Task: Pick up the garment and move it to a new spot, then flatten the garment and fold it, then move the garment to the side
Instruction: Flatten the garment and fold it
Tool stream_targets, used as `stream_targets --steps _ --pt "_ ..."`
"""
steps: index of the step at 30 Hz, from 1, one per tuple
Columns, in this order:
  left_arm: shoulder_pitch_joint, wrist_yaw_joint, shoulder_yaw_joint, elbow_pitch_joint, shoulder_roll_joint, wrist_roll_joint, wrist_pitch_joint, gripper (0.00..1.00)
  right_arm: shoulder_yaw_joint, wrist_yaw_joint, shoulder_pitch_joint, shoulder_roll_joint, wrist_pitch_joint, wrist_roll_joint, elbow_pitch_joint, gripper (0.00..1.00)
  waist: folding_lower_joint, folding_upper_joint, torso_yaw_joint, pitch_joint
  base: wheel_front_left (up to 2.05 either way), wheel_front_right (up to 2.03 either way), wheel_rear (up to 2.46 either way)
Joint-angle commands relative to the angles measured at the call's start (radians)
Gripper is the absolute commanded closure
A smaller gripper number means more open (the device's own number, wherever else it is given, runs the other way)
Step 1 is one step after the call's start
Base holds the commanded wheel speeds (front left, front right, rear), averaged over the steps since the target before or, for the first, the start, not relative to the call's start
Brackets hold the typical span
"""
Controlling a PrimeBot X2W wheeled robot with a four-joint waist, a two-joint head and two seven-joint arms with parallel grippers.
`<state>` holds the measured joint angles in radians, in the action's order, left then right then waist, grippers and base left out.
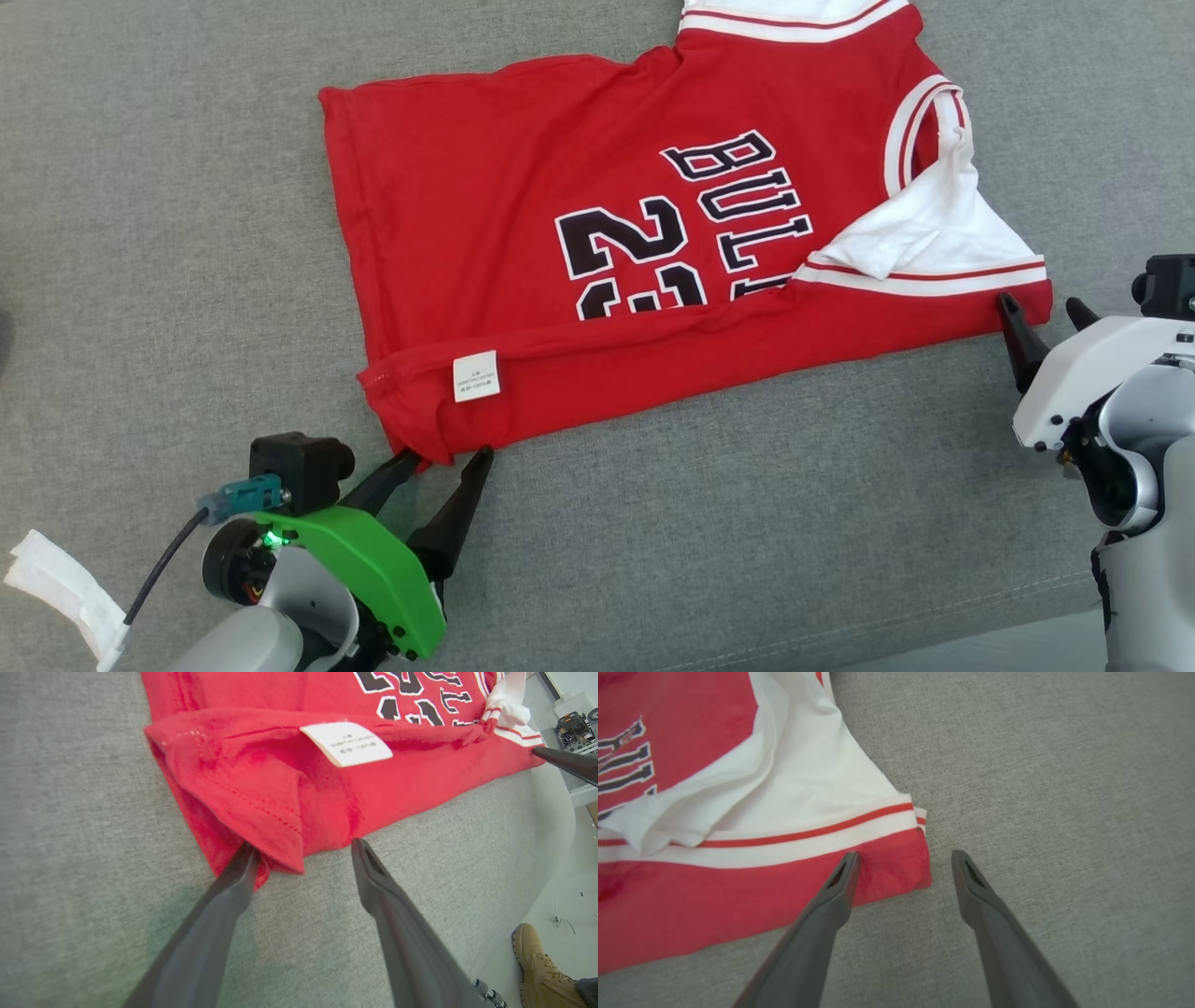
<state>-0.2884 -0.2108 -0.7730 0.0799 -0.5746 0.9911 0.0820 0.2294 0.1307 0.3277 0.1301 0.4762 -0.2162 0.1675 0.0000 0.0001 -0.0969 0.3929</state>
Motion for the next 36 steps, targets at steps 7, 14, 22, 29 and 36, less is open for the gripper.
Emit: stream_targets --steps 7,14,22,29,36 --pt "-0.019 0.031 -0.003 -0.043 -0.008 0.012 0.01 1.0 -0.008 0.0 0.031 -0.004 0.005 0.001 0.077 1.0 0.0 -0.0001 0.002 0.007 0.0 0.0 0.0" --pt "-0.018 0.091 0.014 -0.019 -0.056 0.054 0.035 1.0 0.017 -0.001 0.075 -0.013 -0.001 -0.045 0.162 1.0 0.0 -0.0001 0.011 -0.012 0.0 0.0 0.0" --pt "0.062 0.152 0.016 0.068 -0.147 0.124 0.072 1.0 -0.002 -0.001 0.016 0.074 0.08 -0.151 0.097 1.0 0.0 -0.0001 0.017 -0.083 0.0 0.0 0.0" --pt "0.194 0.126 0.01 0.192 -0.21 0.165 0.051 1.0 0.0 -0.001 -0.153 0.188 0.259 -0.261 -0.082 1.0 0.0 -0.0001 0.014 -0.121 0.0 0.0 0.0" --pt "0.256 0.121 -0.028 0.187 -0.179 0.158 0.034 0.69 0.017 -0.001 -0.27 0.186 0.315 -0.264 -0.164 0.62 0.0 -0.0001 0.017 -0.102 0.0 0.0 0.0"
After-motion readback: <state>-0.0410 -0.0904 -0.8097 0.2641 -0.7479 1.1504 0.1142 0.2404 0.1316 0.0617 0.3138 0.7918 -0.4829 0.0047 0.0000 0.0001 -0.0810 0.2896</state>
